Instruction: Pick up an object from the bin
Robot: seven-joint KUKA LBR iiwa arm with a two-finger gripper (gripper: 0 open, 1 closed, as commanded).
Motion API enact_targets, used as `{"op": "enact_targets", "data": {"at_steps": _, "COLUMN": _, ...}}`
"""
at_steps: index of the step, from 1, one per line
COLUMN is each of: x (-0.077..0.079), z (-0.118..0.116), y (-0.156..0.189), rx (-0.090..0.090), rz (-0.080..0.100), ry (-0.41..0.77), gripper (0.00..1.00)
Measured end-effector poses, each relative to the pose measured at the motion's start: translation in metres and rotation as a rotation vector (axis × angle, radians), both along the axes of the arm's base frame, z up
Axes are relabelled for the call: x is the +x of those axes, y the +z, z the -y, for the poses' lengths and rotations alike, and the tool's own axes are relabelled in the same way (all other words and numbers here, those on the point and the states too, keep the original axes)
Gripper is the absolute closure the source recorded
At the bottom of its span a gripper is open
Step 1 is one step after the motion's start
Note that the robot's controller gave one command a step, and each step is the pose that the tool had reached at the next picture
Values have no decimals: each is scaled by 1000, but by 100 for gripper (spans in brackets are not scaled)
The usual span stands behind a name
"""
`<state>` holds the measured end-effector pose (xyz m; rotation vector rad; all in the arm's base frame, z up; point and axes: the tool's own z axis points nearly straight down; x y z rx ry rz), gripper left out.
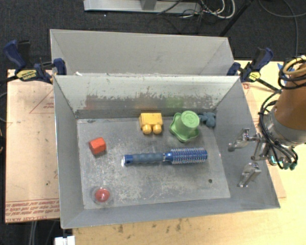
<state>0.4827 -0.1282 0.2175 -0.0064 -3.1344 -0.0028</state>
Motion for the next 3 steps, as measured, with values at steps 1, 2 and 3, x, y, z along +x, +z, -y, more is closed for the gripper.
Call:
{"op": "enact_targets", "data": {"at_steps": 1, "x": 41, "z": -66, "y": -116, "rx": -1, "rz": 13, "ry": 171, "gripper": 0}}
{"op": "enact_targets", "data": {"at_steps": 2, "x": 57, "z": -113, "y": -107, "rx": 1, "rz": 12, "ry": 307, "gripper": 0}}
{"op": "enact_targets", "data": {"at_steps": 3, "x": 72, "z": -112, "y": -110, "rx": 0, "rz": 11, "ry": 162, "gripper": 0}}
